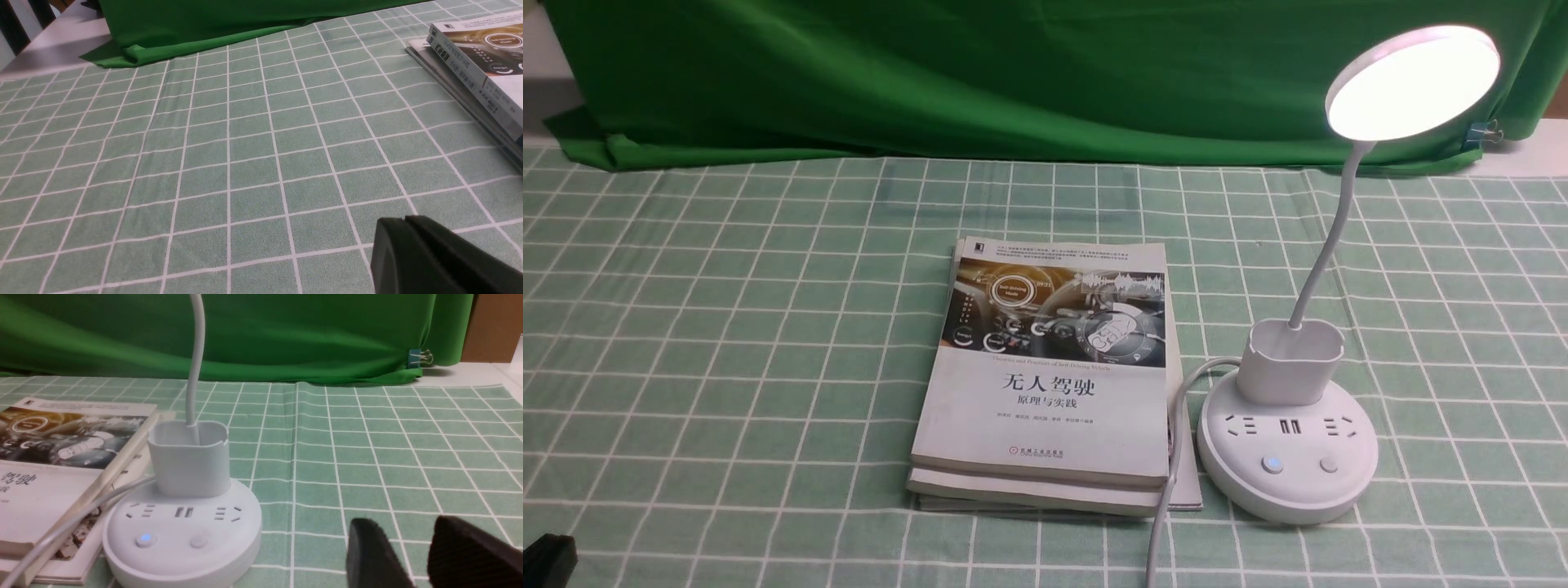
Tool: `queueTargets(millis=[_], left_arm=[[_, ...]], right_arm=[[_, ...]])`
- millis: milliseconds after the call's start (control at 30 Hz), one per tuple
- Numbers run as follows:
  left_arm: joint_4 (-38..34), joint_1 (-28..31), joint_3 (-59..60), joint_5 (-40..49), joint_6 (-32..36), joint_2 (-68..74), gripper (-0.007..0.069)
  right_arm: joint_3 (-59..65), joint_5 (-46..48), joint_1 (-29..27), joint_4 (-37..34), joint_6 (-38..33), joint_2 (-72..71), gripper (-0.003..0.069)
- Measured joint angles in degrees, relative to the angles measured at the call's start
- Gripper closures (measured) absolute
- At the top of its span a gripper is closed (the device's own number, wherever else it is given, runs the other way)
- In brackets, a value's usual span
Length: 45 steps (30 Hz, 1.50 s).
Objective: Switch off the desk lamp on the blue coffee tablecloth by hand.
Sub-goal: 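Press the power button on the lamp base to turn the lamp off with the right gripper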
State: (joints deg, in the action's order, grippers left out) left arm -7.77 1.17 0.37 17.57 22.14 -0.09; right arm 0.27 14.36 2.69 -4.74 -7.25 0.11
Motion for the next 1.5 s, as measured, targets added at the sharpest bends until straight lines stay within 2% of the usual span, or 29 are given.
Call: queueTargets(millis=[333,433,467,500,600,700,800,867,933,1167,1233,1367,1500], left_arm=[[0.0,0.0,0.0,0.0,0.0,0.0,0.0624],[0.0,0.0,0.0,0.0,0.0,0.0,0.0624],[0.0,0.0,0.0,0.0,0.0,0.0,0.0624],[0.0,0.0,0.0,0.0,0.0,0.0,0.0624],[0.0,0.0,0.0,0.0,0.0,0.0,0.0624],[0.0,0.0,0.0,0.0,0.0,0.0,0.0624],[0.0,0.0,0.0,0.0,0.0,0.0,0.0624],[0.0,0.0,0.0,0.0,0.0,0.0,0.0624],[0.0,0.0,0.0,0.0,0.0,0.0,0.0624],[0.0,0.0,0.0,0.0,0.0,0.0,0.0624],[0.0,0.0,0.0,0.0,0.0,0.0,0.0624],[0.0,0.0,0.0,0.0,0.0,0.0,0.0624],[0.0,0.0,0.0,0.0,0.0,0.0,0.0624]], right_arm=[[0.0,-0.7,0.0,-0.6,0.8,0.0,0.0421],[0.0,-3.1,0.0,-4.6,6.7,0.0,0.0421],[0.0,-5.3,0.0,-7.7,11.5,0.0,0.0421],[0.0,-5.7,0.0,-8.4,12.2,0.0,0.0421],[0.0,-11.9,0.0,-11.5,24.4,0.0,0.0421],[0.0,-15.2,0.0,-12.1,28.4,0.0,0.0421],[0.0,-15.6,0.0,-12.3,29.8,0.0,0.0452],[-1.7,-10.5,0.3,-12.5,28.3,0.8,0.051],[-7.5,-3.4,1.5,-12.6,23.6,4.7,0.0589],[-31.4,26.8,4.1,-11.2,6.1,34.5,0.0618],[-36.1,31.7,4.1,-10.8,2.8,43.4,0.0618],[-41.5,34.4,4.3,-10.5,-0.4,57.2,0.0618],[-47.1,33.8,8.5,-9.7,-1.8,72.9,0.0618]])
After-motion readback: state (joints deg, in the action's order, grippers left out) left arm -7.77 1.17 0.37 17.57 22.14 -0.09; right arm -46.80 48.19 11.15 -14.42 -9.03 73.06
